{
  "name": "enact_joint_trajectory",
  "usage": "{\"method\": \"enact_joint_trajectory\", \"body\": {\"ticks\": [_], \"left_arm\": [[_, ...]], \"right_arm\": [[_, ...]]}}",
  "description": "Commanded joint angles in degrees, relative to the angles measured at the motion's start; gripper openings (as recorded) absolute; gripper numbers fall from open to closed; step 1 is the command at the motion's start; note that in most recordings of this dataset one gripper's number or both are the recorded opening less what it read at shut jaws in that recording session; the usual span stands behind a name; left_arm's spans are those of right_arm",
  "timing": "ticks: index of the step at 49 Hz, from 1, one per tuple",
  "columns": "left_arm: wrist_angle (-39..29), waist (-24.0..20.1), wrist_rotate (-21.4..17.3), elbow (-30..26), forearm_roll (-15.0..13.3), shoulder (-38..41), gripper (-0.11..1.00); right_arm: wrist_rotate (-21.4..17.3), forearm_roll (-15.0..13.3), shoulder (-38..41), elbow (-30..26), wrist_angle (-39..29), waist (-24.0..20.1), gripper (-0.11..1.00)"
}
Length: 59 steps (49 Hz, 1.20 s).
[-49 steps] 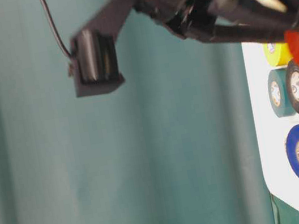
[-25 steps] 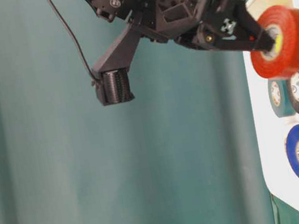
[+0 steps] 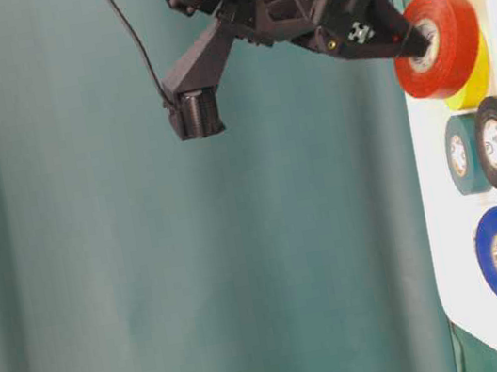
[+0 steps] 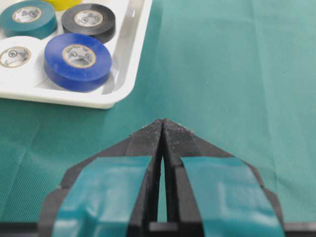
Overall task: Put the tape into the white case with the right arm.
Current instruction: 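Carry the orange-red roll into the tray beside the black roll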
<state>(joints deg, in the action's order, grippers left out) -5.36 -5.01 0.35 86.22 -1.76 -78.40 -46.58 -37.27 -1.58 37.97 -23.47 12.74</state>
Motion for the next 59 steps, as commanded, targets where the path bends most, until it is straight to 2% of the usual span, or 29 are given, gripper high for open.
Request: {"method": "enact_joint_trajectory", "body": {"ticks": [1, 18, 23, 30, 36, 59], "left_arm": [[0.5, -0.2, 0.0, -0.6, 0.1, 0.4, 0.00], [0.5, -0.2, 0.0, -0.6, 0.1, 0.5, 0.00], [0.5, -0.2, 0.0, -0.6, 0.1, 0.4, 0.00], [0.5, -0.2, 0.0, -0.6, 0.1, 0.4, 0.00], [0.5, -0.2, 0.0, -0.6, 0.1, 0.4, 0.00], [0.5, -0.2, 0.0, -0.6, 0.1, 0.4, 0.00]], "right_arm": [[-0.2, -0.1, -1.8, -0.2, 0.4, 0.9, 0.01], [-0.3, -0.1, -1.7, 1.0, 3.6, 2.1, 0.03], [-0.3, -0.1, -1.7, 1.2, 3.4, 2.1, 0.23], [-0.3, -0.1, -1.8, 1.8, 3.5, 2.1, 0.63], [-0.2, -0.2, -1.8, 2.1, 3.6, 2.1, 0.54], [0.2, -1.0, -3.4, 3.2, 5.3, 2.0, 0.53]]}}
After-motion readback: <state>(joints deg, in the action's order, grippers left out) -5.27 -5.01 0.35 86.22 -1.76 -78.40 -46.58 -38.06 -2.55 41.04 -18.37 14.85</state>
